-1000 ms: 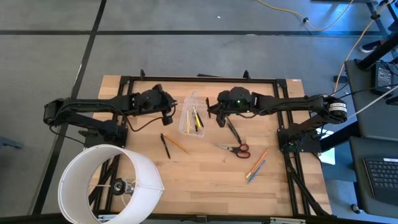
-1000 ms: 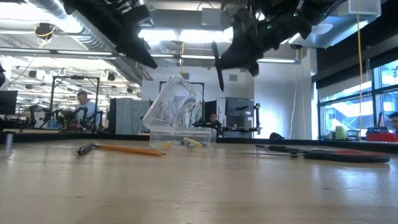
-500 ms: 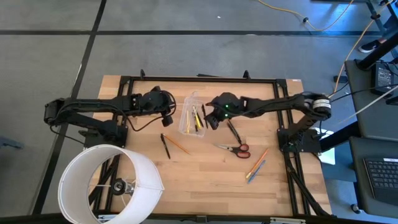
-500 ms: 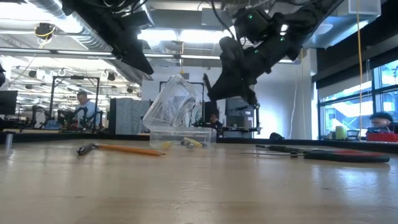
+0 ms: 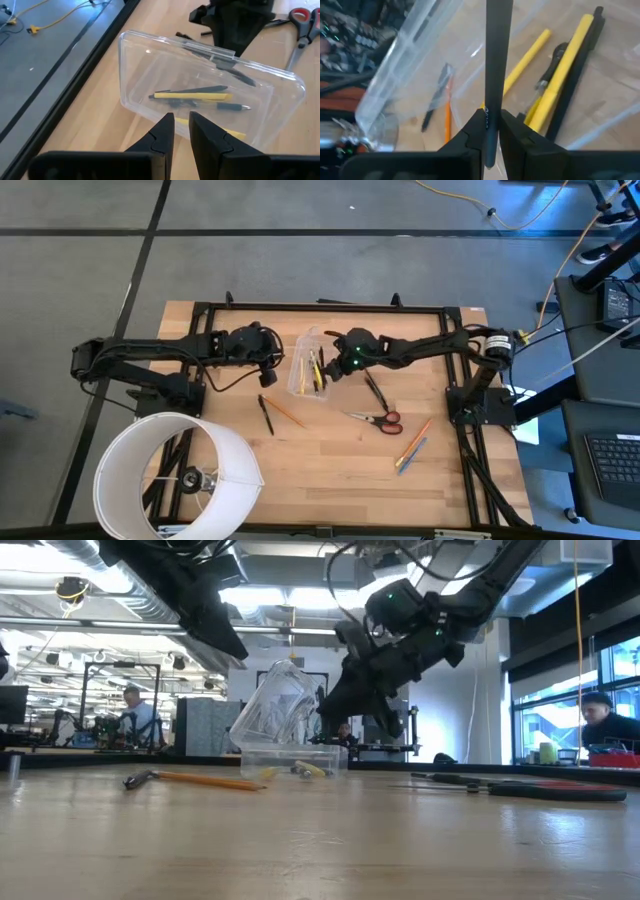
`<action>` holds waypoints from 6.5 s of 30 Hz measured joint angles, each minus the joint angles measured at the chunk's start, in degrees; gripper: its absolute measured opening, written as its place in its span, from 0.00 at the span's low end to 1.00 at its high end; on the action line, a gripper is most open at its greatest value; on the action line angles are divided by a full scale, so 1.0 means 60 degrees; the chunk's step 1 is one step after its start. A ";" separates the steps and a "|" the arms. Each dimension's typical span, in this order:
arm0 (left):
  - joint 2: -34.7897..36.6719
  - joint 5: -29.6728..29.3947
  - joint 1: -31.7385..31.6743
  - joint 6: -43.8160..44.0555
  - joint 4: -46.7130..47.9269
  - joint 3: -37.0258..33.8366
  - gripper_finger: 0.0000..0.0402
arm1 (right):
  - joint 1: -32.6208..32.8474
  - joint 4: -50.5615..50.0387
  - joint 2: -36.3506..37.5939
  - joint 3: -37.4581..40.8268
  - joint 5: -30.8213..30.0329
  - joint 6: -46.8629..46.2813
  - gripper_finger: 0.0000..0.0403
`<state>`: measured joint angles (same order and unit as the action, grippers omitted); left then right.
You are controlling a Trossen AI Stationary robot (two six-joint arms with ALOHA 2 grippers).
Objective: Pick & place school supplies into a supply box
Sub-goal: Put the top black pen into the transparent supply box, then put the black pen into the transparent supply box
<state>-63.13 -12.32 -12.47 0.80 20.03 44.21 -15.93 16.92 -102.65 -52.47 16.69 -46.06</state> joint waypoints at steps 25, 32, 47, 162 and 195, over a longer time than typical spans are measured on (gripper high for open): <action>-0.0004 0.0006 0.0000 -0.0004 -0.0006 0.0000 0.13 | -0.0144 0.0325 -0.0991 -0.0007 -0.0085 0.0761 0.12; -0.0004 0.0004 0.0000 -0.0004 -0.0007 0.0000 0.14 | -0.0152 0.0382 -0.0991 -0.0007 -0.0076 0.0758 0.22; -0.0020 0.2489 0.0666 -0.2752 0.0983 -0.0020 0.14 | -0.0533 -0.0523 -0.0308 0.0000 -0.0044 0.3130 0.30; -0.1825 0.1566 0.2805 -0.2854 -0.6766 -0.0878 0.06 | 0.2362 -0.1414 0.3734 -0.0007 -0.1006 0.9799 0.30; -0.1814 0.1048 0.2798 -0.3861 -0.9011 -0.0874 0.07 | 0.3207 0.1542 0.3573 -0.0007 -0.1060 1.0269 0.30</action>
<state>-74.02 -6.03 4.32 -22.37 -34.03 38.96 3.31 26.18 -81.21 -52.51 10.33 15.55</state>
